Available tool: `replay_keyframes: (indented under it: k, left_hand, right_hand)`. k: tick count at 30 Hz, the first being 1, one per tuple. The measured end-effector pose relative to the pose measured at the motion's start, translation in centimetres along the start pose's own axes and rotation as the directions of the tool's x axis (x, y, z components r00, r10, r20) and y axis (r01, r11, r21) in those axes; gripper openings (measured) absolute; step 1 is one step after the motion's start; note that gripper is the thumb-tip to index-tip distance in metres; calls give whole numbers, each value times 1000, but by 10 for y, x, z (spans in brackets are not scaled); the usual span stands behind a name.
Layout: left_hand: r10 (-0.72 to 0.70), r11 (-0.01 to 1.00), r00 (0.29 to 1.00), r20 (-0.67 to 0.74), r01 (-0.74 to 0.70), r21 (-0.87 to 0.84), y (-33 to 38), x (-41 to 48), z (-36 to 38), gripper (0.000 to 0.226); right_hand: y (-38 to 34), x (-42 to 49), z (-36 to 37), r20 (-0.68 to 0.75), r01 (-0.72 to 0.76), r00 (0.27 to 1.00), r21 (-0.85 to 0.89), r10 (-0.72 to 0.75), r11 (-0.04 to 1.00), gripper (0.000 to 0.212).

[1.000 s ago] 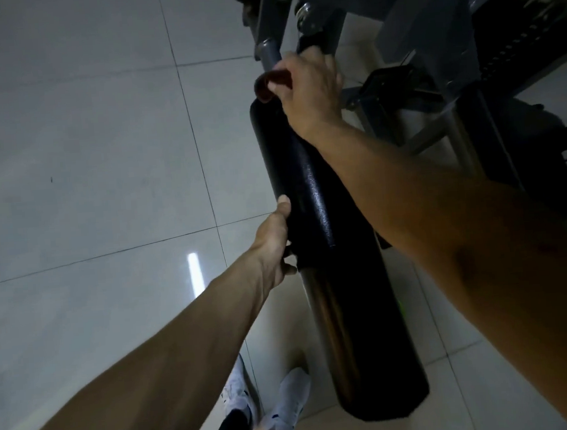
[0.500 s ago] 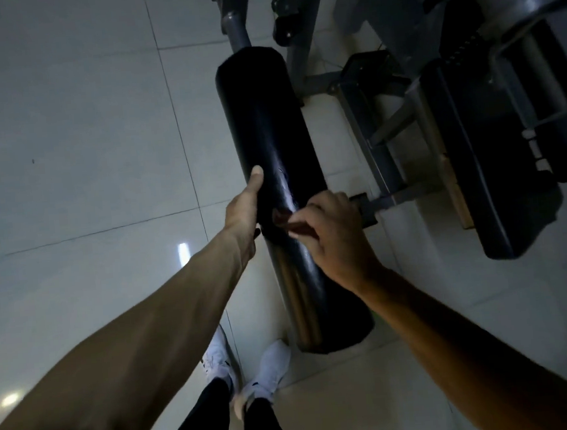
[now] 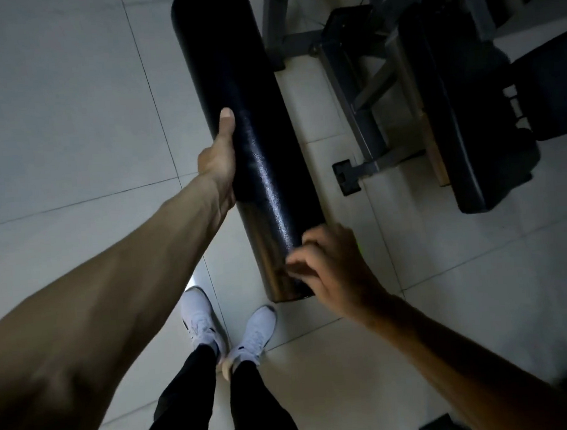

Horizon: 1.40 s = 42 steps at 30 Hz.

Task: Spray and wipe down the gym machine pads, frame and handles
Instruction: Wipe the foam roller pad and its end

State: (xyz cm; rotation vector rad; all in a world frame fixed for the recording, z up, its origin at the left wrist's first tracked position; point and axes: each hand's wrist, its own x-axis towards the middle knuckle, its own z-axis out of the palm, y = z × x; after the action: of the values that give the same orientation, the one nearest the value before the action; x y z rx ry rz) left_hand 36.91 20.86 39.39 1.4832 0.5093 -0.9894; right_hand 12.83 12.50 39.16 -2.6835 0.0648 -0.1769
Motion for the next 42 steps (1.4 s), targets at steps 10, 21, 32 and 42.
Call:
replay_keyframes:
  k: [10, 21, 32, 42]
  left_hand:
    - [-45, 994, 998, -46, 49, 93, 18, 32, -28, 59]
    - [-234, 966, 944, 231, 198, 167, 25, 55, -52, 84]
    - [-233, 972, 946, 225, 230, 41, 19, 26, -36, 73]
    - [-131, 990, 983, 129, 135, -25, 7, -3, -16, 74]
  right_hand:
    - [35, 201, 21, -206, -226, 954, -26, 216, 974, 18]
    - [49, 395, 21, -281, -370, 900, -94, 332, 924, 20]
    - [36, 327, 9, -105, -271, 961, -154, 257, 950, 21]
    - [7, 108, 6, -4, -180, 984, -72, 180, 981, 23]
